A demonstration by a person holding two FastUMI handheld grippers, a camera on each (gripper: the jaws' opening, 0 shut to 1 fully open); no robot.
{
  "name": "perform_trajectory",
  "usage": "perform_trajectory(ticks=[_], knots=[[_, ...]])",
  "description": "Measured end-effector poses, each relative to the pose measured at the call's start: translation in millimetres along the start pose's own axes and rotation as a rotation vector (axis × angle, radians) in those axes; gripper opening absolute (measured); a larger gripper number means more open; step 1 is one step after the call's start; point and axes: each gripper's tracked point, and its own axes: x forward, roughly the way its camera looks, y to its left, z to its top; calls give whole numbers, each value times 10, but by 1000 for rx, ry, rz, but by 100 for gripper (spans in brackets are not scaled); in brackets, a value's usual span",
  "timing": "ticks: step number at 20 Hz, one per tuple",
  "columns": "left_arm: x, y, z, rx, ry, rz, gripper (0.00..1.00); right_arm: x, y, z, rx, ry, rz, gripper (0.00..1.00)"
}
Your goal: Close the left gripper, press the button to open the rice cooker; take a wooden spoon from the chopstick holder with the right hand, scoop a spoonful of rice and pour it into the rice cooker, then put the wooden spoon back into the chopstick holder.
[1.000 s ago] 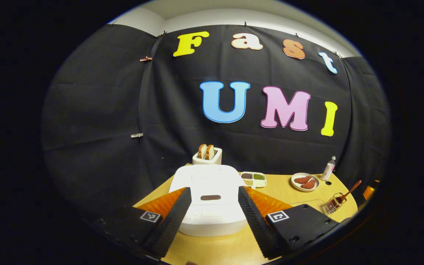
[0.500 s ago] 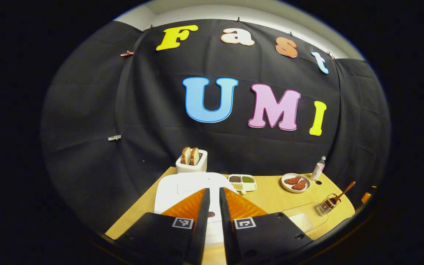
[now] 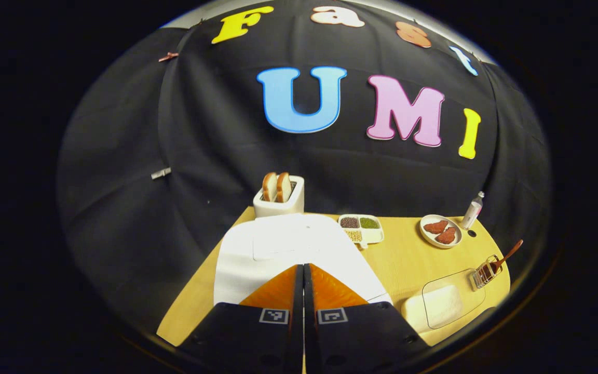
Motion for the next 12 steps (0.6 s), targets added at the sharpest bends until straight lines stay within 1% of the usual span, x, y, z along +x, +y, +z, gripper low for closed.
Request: perform_trajectory(ticks=[2, 5, 8, 12], knots=[[41, -72, -91, -54, 24, -43, 6, -28, -36, -45, 15, 13, -9, 100], [97, -155, -255, -74, 66, -86, 6, -37, -95, -42, 34, 10, -24, 99], [180, -110, -436, -81, 113, -72, 6, 5, -138, -75, 47, 25, -37, 99], [197, -111, -450, -153, 93, -99, 6, 17, -129, -32, 31, 13, -32, 99]])
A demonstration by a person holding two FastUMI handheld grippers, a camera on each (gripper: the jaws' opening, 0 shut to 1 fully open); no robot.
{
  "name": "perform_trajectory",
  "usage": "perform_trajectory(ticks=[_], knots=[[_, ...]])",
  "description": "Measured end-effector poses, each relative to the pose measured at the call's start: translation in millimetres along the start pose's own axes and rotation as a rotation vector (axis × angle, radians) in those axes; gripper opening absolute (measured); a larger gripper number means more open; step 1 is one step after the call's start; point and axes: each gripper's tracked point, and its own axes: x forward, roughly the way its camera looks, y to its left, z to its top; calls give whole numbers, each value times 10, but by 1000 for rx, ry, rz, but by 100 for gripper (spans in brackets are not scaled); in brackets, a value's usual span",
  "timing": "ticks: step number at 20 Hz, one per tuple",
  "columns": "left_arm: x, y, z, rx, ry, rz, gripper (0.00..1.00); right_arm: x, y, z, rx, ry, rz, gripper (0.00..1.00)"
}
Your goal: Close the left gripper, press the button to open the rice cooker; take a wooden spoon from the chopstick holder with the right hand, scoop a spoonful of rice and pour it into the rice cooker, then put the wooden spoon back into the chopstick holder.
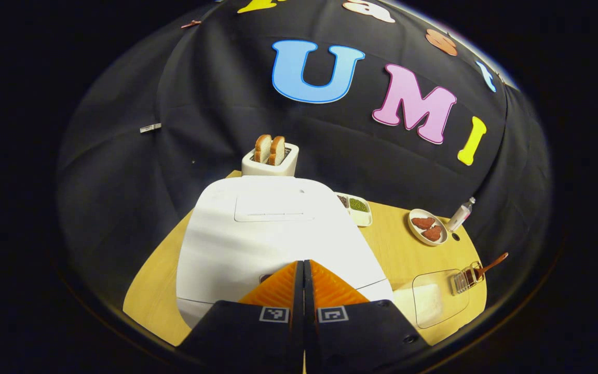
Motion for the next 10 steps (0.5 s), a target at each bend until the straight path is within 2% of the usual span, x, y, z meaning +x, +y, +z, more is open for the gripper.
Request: perform_trajectory(ticks=[6, 8, 10], knots=[[8, 16, -53, -38, -30, 10, 7, 49, 63, -71, 7, 31, 29, 99], [-60, 21, 38, -94, -73, 52, 7, 73, 93, -77, 7, 35, 41, 99], [-220, -41, 262, -63, -164, 77, 8, 102, 118, -64, 1, 34, 48, 99]])
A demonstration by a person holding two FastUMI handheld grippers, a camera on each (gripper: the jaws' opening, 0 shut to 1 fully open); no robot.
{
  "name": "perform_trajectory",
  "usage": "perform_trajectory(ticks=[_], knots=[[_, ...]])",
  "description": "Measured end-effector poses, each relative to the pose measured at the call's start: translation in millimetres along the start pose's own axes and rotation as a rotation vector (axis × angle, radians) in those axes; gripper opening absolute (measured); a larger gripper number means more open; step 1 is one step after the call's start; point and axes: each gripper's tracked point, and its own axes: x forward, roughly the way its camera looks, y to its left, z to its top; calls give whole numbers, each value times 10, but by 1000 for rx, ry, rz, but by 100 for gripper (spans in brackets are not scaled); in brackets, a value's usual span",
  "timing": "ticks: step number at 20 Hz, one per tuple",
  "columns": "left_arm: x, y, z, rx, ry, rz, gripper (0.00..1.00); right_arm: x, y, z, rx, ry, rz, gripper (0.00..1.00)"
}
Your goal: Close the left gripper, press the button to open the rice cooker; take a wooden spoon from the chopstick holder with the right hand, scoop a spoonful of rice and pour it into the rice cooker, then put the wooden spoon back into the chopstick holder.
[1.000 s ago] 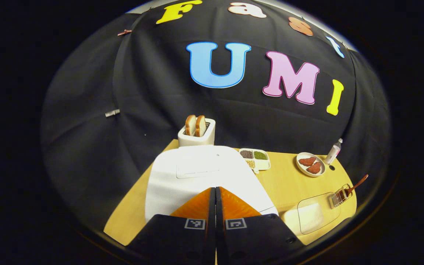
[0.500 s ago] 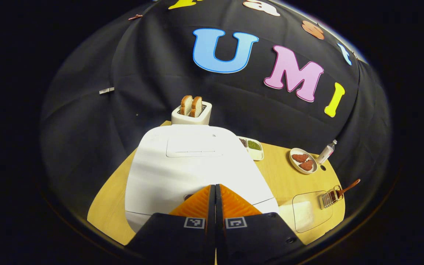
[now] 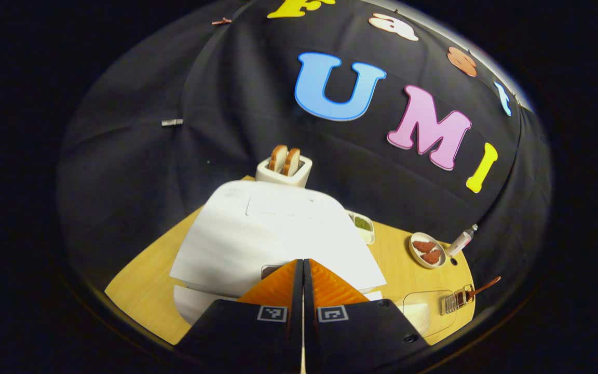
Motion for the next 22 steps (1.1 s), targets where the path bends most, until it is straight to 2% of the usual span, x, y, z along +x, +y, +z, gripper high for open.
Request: perform_trajectory(ticks=[3, 6, 8, 11, 15, 17, 21, 22], knots=[[-355, -150, 546, 120, -186, 17, 8, 59, 71, -19, 4, 8, 29, 99], [-802, -385, 822, 184, -315, 30, 7, 141, 54, -15, -7, 2, 34, 98], [-1084, -603, 827, 219, -366, 12, 8, 225, 7, -33, -8, 4, 29, 99], [-1320, -922, 596, 233, -340, -41, 9, 373, -101, 14, 6, -5, 14, 98], [-1417, -1265, 214, 241, -257, -112, 10, 586, -274, 57, 34, 23, 5, 98], [-1430, -1382, 71, 231, -233, -134, 13, 700, -372, 80, 81, 42, 11, 98], [-1405, -1598, -235, 232, -188, -171, 42, 1034, -565, 1, 94, 91, 14, 98], [-1396, -1635, -321, 232, -176, -172, 56, 1109, -602, -11, 102, 100, 19, 98]])
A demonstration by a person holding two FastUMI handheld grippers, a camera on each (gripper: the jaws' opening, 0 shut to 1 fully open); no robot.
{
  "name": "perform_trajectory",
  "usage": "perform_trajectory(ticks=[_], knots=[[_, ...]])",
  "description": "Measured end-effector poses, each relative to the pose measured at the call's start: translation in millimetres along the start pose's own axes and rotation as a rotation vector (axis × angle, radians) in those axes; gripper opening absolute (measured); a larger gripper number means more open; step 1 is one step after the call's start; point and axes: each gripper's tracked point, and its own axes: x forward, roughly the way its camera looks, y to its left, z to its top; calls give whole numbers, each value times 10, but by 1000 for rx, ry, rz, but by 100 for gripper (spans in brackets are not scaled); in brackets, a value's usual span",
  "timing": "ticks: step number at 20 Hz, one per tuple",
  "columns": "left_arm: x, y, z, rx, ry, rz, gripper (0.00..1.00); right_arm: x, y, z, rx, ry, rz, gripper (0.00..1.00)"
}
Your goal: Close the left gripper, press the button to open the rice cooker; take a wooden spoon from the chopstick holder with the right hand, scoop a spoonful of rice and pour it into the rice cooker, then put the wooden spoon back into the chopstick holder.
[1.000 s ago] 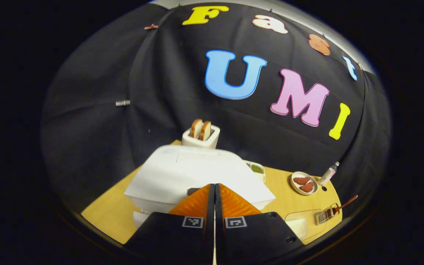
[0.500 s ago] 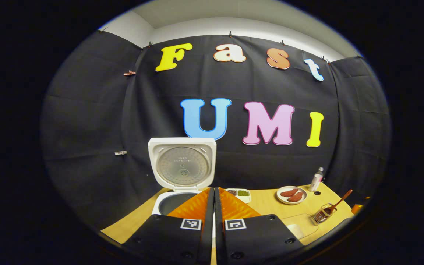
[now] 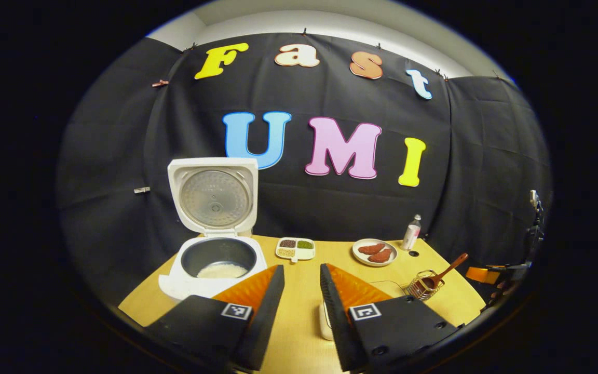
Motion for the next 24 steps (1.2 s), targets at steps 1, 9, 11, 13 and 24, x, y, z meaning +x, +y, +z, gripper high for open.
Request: perform_trajectory(ticks=[1, 9, 11, 13, 24], knots=[[-3, -23, -62, -5, 8, 5, 60, 103, -36, -22, 10, 19, 2, 99], [-113, -145, -457, -13, 94, 88, 95, 825, -166, -248, 34, 103, 25, 99], [-167, -140, -470, 5, 104, 111, 95, 973, -181, -259, 62, 111, 26, 99], [-203, -137, -503, 13, 116, 132, 95, 1108, -188, -245, 86, 104, 25, 99], [-189, -433, -824, 30, 238, 129, 95, 1660, -29, -189, 125, 71, 90, 84]])
